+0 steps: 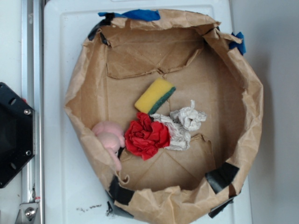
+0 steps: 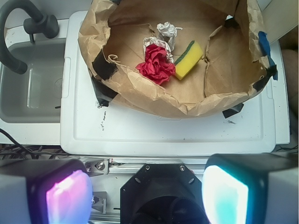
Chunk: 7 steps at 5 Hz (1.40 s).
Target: Grab the white paper.
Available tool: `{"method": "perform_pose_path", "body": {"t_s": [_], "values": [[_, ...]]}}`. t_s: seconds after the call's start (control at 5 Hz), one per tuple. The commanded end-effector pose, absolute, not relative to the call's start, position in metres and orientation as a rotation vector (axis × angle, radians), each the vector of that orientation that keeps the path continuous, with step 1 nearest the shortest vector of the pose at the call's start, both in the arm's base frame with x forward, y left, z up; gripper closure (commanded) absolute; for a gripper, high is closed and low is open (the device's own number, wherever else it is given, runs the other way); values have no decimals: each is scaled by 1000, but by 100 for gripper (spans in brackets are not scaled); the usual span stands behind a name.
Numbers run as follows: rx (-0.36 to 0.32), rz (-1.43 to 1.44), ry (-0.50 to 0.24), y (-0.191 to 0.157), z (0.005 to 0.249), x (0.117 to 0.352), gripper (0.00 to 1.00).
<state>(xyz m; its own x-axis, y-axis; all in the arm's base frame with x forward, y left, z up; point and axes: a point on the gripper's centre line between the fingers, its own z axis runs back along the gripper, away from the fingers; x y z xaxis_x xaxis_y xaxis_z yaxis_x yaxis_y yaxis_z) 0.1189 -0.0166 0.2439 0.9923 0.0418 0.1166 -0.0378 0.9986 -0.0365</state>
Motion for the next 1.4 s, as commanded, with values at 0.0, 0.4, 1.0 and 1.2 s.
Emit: {"method": "perform_pose_path", "body": {"t_s": [0.0,0.4,1.0,1.2], "values": [[-34,40,-118,-17,244,119,0],[-40,47,-127,-27,227,140,0],[-48,26,-112,-26,222,161,0],[-48,26,-112,-26,222,161,0]]}}
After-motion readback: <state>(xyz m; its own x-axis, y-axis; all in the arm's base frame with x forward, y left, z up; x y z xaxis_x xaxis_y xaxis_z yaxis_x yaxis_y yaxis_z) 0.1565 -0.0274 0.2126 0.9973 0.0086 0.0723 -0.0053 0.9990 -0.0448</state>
